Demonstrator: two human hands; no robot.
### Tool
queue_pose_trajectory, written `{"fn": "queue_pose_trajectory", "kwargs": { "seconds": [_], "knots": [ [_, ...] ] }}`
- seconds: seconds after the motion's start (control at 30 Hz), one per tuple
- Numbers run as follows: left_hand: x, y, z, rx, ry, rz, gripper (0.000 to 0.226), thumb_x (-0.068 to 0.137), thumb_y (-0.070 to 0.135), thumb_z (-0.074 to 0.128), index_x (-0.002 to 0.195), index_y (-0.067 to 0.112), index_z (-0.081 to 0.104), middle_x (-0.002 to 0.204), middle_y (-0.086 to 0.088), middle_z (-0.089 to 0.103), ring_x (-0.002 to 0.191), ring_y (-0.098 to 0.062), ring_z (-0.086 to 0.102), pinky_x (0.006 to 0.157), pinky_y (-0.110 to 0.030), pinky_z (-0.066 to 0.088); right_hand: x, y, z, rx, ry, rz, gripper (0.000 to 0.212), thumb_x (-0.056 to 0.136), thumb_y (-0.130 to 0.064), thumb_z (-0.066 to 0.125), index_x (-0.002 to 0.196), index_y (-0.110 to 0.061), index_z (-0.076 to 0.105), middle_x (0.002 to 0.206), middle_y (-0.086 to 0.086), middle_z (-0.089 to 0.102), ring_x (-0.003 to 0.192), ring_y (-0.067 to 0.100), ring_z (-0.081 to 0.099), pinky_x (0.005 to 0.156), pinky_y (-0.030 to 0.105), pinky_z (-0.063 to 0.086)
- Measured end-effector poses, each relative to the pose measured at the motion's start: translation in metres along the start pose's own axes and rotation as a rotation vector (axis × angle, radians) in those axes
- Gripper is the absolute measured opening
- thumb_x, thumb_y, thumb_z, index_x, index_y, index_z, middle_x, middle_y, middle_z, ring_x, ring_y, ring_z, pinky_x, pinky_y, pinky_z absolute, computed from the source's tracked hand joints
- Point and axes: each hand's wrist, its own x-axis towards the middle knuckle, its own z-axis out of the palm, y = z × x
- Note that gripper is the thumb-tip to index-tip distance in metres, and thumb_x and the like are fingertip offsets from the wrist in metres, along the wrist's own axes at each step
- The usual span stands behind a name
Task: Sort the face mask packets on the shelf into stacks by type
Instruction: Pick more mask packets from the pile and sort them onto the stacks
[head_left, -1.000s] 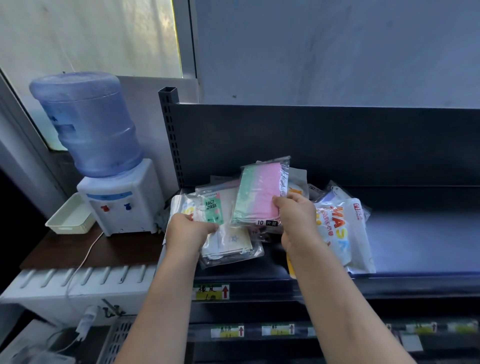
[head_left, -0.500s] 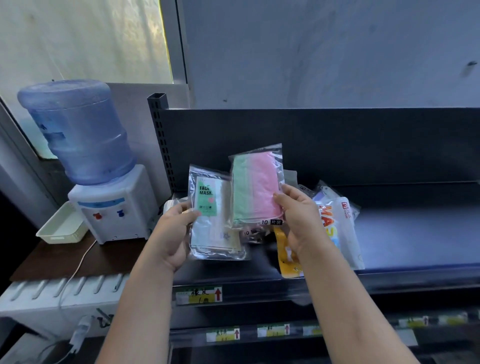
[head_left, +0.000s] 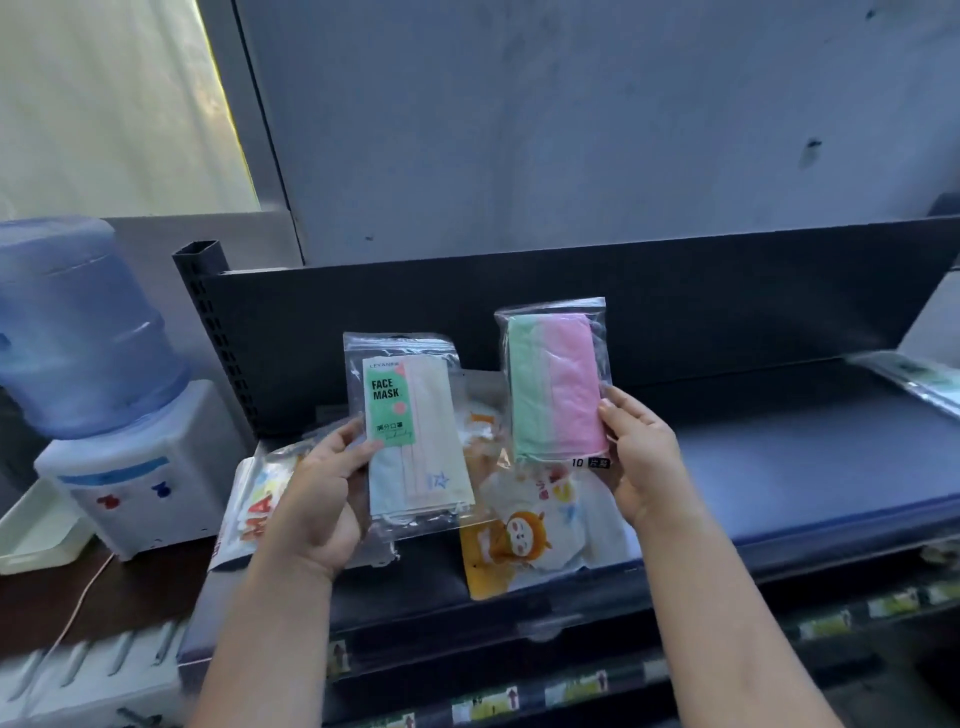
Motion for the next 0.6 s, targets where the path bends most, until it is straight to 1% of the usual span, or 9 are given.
{"fn": "queue_pose_trajectory", "kwargs": {
  "seconds": [0.07, 0.13, 0.17, 0.2, 0.3, 0.37, 0.47, 0.53, 0.6],
  "knots": [
    [0.003, -0.008, 0.022, -0.020, -0.023, -0.008, 0.032, 0.106, 0.008, 0.046, 0.137, 0.011, 0.056, 0.126, -0.018, 0.073, 0.111, -0.035, 0.073, 0.078, -0.058, 0.063, 0.014, -0.008, -0.022, -0.004, 0.018, 0.000, 0.026, 0.107, -0.009, 0.057, 0.127, -0.015, 0.073, 0.114, 0.009, 0.081, 0.092, 0.025, 0.076, 0.072, 0.038, 0.063],
    [0.006, -0.020, 0.049, -0.031, -0.032, -0.012, 0.033, 0.106, 0.009, 0.047, 0.137, 0.010, 0.057, 0.127, -0.019, 0.072, 0.115, -0.038, 0.070, 0.090, -0.067, 0.056, 0.027, -0.019, -0.046, -0.009, 0.024, -0.004, 0.025, 0.107, -0.009, 0.056, 0.124, -0.015, 0.074, 0.108, 0.008, 0.081, 0.083, 0.022, 0.073, 0.064, 0.034, 0.061],
    [0.008, -0.027, 0.065, -0.035, -0.034, -0.012, 0.033, 0.105, 0.008, 0.047, 0.137, 0.009, 0.058, 0.127, -0.019, 0.072, 0.116, -0.038, 0.070, 0.094, -0.068, 0.053, 0.033, -0.026, -0.059, -0.014, 0.023, -0.002, 0.025, 0.106, -0.009, 0.056, 0.122, -0.016, 0.074, 0.106, 0.008, 0.081, 0.080, 0.021, 0.072, 0.064, 0.034, 0.060],
    [0.010, -0.034, 0.083, -0.040, -0.032, -0.014, 0.033, 0.105, 0.008, 0.048, 0.136, 0.008, 0.059, 0.127, -0.021, 0.071, 0.116, -0.038, 0.070, 0.094, -0.066, 0.054, 0.040, -0.034, -0.072, -0.017, 0.024, 0.005, 0.024, 0.106, -0.009, 0.056, 0.120, -0.016, 0.075, 0.104, 0.007, 0.081, 0.080, 0.021, 0.071, 0.064, 0.034, 0.060],
    [0.017, -0.056, 0.140, -0.048, -0.038, -0.042, 0.032, 0.105, 0.005, 0.046, 0.134, 0.006, 0.059, 0.124, -0.022, 0.073, 0.111, -0.036, 0.073, 0.079, -0.056, 0.063, 0.060, -0.061, -0.114, -0.030, 0.039, 0.019, 0.023, 0.106, -0.008, 0.056, 0.112, -0.018, 0.076, 0.090, 0.001, 0.081, 0.074, 0.020, 0.070, 0.069, 0.035, 0.059],
    [0.023, -0.070, 0.178, -0.017, -0.042, -0.041, 0.030, 0.105, 0.003, 0.044, 0.131, 0.006, 0.060, 0.122, -0.022, 0.073, 0.108, -0.036, 0.074, 0.074, -0.053, 0.064, 0.073, -0.079, -0.141, -0.049, 0.041, 0.017, 0.023, 0.106, -0.008, 0.056, 0.110, -0.018, 0.076, 0.085, -0.001, 0.080, 0.071, 0.018, 0.070, 0.068, 0.034, 0.059],
    [0.029, -0.093, 0.231, 0.005, -0.043, 0.000, 0.031, 0.105, 0.002, 0.043, 0.130, 0.004, 0.060, 0.123, -0.021, 0.073, 0.109, -0.036, 0.073, 0.078, -0.054, 0.064, 0.089, -0.100, -0.185, -0.063, 0.047, 0.007, 0.023, 0.105, -0.008, 0.056, 0.105, -0.019, 0.077, 0.082, -0.002, 0.079, 0.067, 0.015, 0.069, 0.062, 0.031, 0.058],
    [0.032, -0.113, 0.260, -0.008, -0.058, 0.008, 0.031, 0.105, 0.002, 0.042, 0.130, 0.005, 0.061, 0.122, -0.021, 0.074, 0.108, -0.035, 0.074, 0.078, -0.053, 0.064, 0.099, -0.110, -0.213, -0.071, 0.055, 0.000, 0.025, 0.105, -0.008, 0.056, 0.100, -0.020, 0.077, 0.078, -0.004, 0.078, 0.064, 0.014, 0.068, 0.064, 0.032, 0.057],
    [0.035, -0.135, 0.283, -0.019, -0.055, 0.001, 0.032, 0.105, 0.002, 0.042, 0.130, 0.005, 0.062, 0.122, -0.020, 0.074, 0.107, -0.035, 0.074, 0.079, -0.054, 0.064, 0.108, -0.118, -0.239, -0.095, 0.052, -0.010, 0.025, 0.105, -0.007, 0.055, 0.100, -0.019, 0.077, 0.076, -0.003, 0.077, 0.065, 0.016, 0.065, 0.066, 0.032, 0.054]
  ]
}}
